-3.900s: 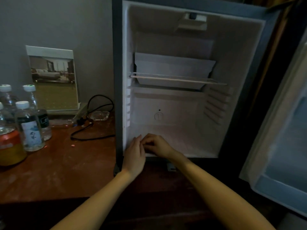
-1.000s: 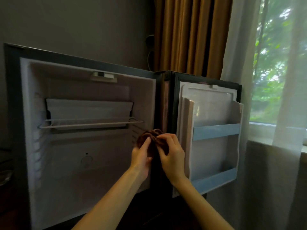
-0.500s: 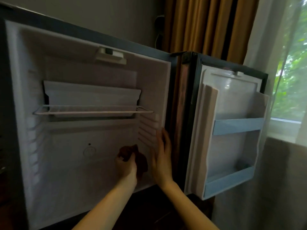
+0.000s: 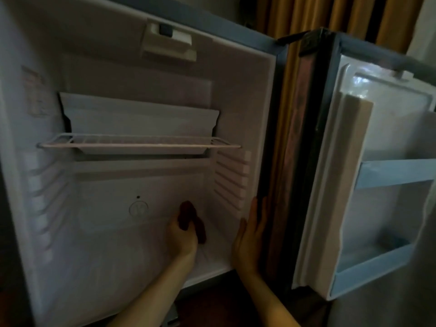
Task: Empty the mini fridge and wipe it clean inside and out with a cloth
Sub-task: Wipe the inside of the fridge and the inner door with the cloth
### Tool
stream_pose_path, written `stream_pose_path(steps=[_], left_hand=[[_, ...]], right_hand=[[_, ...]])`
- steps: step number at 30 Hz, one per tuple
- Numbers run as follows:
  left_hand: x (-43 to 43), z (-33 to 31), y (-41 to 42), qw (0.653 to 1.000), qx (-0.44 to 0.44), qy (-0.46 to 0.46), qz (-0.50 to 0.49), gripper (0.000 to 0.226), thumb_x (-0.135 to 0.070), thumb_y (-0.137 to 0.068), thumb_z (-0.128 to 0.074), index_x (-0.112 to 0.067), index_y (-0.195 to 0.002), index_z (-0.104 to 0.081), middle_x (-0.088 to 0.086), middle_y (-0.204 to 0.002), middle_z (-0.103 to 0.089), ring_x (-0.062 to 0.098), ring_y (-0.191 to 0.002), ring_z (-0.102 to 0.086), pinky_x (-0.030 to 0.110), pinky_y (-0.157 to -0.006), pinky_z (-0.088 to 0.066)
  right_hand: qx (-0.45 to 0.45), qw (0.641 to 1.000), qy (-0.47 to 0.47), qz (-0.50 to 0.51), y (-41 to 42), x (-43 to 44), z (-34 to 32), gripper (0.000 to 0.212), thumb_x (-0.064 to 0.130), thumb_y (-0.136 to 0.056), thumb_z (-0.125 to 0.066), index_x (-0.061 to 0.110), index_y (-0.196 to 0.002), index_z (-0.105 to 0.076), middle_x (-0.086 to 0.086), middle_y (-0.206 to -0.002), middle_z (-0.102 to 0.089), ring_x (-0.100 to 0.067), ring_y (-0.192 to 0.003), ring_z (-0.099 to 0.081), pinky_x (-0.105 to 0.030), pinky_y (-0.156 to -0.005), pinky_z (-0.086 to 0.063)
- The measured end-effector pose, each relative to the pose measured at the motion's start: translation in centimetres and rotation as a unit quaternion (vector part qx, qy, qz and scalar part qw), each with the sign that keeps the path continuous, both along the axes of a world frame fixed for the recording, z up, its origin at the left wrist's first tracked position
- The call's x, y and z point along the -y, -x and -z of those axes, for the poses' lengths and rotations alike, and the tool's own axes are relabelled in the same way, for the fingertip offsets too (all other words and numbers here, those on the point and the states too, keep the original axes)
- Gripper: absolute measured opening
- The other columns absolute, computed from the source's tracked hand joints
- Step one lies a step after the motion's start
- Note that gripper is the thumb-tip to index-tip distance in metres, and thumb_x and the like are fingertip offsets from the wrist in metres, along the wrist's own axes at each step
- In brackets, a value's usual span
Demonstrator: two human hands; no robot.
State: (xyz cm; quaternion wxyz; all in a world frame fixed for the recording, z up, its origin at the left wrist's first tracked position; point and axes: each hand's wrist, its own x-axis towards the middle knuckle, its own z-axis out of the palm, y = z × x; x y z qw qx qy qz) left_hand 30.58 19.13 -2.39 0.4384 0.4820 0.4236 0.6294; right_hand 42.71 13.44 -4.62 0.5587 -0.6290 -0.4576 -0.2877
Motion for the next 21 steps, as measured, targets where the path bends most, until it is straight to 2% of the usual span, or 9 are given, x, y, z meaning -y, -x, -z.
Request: stream_pose_path(steps=[2, 5, 7, 9, 11, 13, 17, 19, 21], left_hand=[[-1.0, 0.3, -0.4, 0.998, -0.041, -0.013, 0.044, 0.023, -0.006, -0.095, -0.055, -0.021, -0.106, -0.068, -0.015, -0.085, -0.068, -0.001, -0.073, -0.064, 0.008, -0.061, -0.048], [-3.1, 0.6, -1.2, 0.982, -0.157, -0.024, 0.103, 0.049, 0.000, -0.086, -0.063, -0.011, -0.133, -0.055, 0.005, -0.126, -0.060, 0.021, -0.116, -0.057, 0.027, -0.097, -0.045], [-4.3, 0.4, -2.0, 0.973, -0.187, -0.020, 0.138, 0.056, -0.001, -0.083, -0.066, -0.010, -0.137, -0.051, 0.004, -0.133, -0.054, 0.022, -0.125, -0.050, 0.034, -0.105, -0.041], [-5.4, 0.1, -2.7, 0.965, -0.208, -0.009, 0.157, 0.054, -0.014, -0.088, -0.066, -0.013, -0.139, -0.049, 0.008, -0.137, -0.053, 0.026, -0.126, -0.051, 0.037, -0.105, -0.042], [-6.0, -0.4, -3.2, 0.955, -0.242, 0.012, 0.172, 0.054, -0.025, -0.092, -0.062, -0.016, -0.143, -0.045, 0.013, -0.138, -0.053, 0.028, -0.122, -0.054, 0.031, -0.096, -0.046], [-6.1, -0.8, -3.3, 0.946, -0.270, 0.017, 0.178, 0.053, -0.025, -0.095, -0.058, -0.016, -0.145, -0.041, 0.013, -0.139, -0.052, 0.028, -0.121, -0.055, 0.027, -0.089, -0.045], [-4.9, -1.2, -2.5, 0.917, -0.345, -0.036, 0.195, 0.047, -0.020, -0.097, -0.054, -0.014, -0.142, -0.044, 0.011, -0.142, -0.050, 0.026, -0.127, -0.049, 0.022, -0.095, -0.035], [-4.2, -1.2, -2.1, 0.898, -0.393, -0.028, 0.197, 0.037, -0.025, -0.097, -0.052, -0.013, -0.133, -0.053, 0.014, -0.133, -0.057, 0.027, -0.119, -0.056, 0.023, -0.089, -0.039], [-3.0, -1.1, -1.3, 0.875, -0.437, -0.032, 0.205, 0.023, -0.028, -0.098, -0.049, -0.014, -0.107, -0.065, 0.013, -0.113, -0.067, 0.025, -0.099, -0.062, 0.020, -0.072, -0.043]], right_hand=[[-0.009, 1.000, -0.009, -0.016, 0.0, -0.2, 0.1, 0.052, 0.039, -0.105, -0.017, 0.035, -0.154, 0.001, 0.004, -0.161, -0.005, -0.030, -0.145, -0.018, -0.054, -0.117, -0.019], [-0.008, 0.999, -0.015, -0.028, 0.1, -0.3, 0.3, 0.051, 0.038, -0.106, -0.016, 0.034, -0.154, 0.000, 0.006, -0.161, -0.002, -0.034, -0.145, -0.021, -0.063, -0.111, -0.027], [-0.007, 0.999, -0.012, -0.037, -0.1, -0.5, 0.5, 0.051, 0.038, -0.106, -0.016, 0.034, -0.154, 0.000, 0.007, -0.162, 0.001, -0.035, -0.145, -0.021, -0.064, -0.109, -0.029], [-0.004, 0.999, -0.016, -0.044, -0.2, -0.5, 0.6, 0.050, 0.037, -0.106, -0.017, 0.034, -0.154, -0.001, 0.008, -0.162, 0.002, -0.035, -0.145, -0.021, -0.064, -0.108, -0.029], [0.005, 0.999, -0.024, -0.049, -0.2, -0.5, 0.4, 0.050, 0.036, -0.106, -0.018, 0.034, -0.154, -0.004, 0.007, -0.162, -0.002, -0.035, -0.145, -0.022, -0.063, -0.108, -0.029], [0.003, 0.998, -0.028, -0.050, -0.3, -0.4, 0.4, 0.049, 0.036, -0.107, -0.019, 0.034, -0.154, -0.004, 0.007, -0.161, -0.004, -0.035, -0.145, -0.021, -0.063, -0.109, -0.028], [-0.008, 0.998, -0.036, -0.046, -0.4, -0.5, 0.6, 0.050, 0.035, -0.106, -0.020, 0.035, -0.154, -0.005, 0.008, -0.161, -0.004, -0.034, -0.146, -0.020, -0.063, -0.110, -0.026], [-0.010, 0.998, -0.035, -0.044, -0.2, -0.5, 0.5, 0.051, 0.035, -0.106, -0.020, 0.037, -0.153, -0.002, 0.011, -0.160, 0.001, -0.032, -0.146, -0.018, -0.062, -0.112, -0.024], [-0.020, 0.998, -0.026, -0.046, 0.1, -0.4, 0.2, 0.051, 0.036, -0.106, -0.019, 0.039, -0.152, 0.002, 0.010, -0.160, 0.000, -0.030, -0.146, -0.016, -0.061, -0.113, -0.023]])
